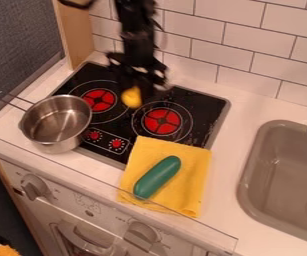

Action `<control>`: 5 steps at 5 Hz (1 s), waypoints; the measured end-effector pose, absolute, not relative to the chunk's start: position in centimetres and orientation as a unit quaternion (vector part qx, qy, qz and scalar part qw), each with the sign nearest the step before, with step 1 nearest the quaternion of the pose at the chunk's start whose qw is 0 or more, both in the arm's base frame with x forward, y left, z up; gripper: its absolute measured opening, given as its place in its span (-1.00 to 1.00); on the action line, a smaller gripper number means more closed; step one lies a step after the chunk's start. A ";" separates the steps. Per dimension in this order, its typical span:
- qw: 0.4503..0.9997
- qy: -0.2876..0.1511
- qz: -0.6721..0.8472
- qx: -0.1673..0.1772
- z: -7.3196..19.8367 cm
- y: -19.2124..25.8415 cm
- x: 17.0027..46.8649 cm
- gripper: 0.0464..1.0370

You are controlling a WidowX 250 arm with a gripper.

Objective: Pick up the knife and place it at the left burner

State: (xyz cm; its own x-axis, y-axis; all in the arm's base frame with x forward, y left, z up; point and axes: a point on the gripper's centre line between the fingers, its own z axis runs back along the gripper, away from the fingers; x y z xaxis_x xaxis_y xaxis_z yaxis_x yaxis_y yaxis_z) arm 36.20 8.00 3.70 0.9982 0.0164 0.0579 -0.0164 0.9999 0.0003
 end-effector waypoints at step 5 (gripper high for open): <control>0.999 -0.008 0.046 0.021 2.3 15.7 36.1 0.65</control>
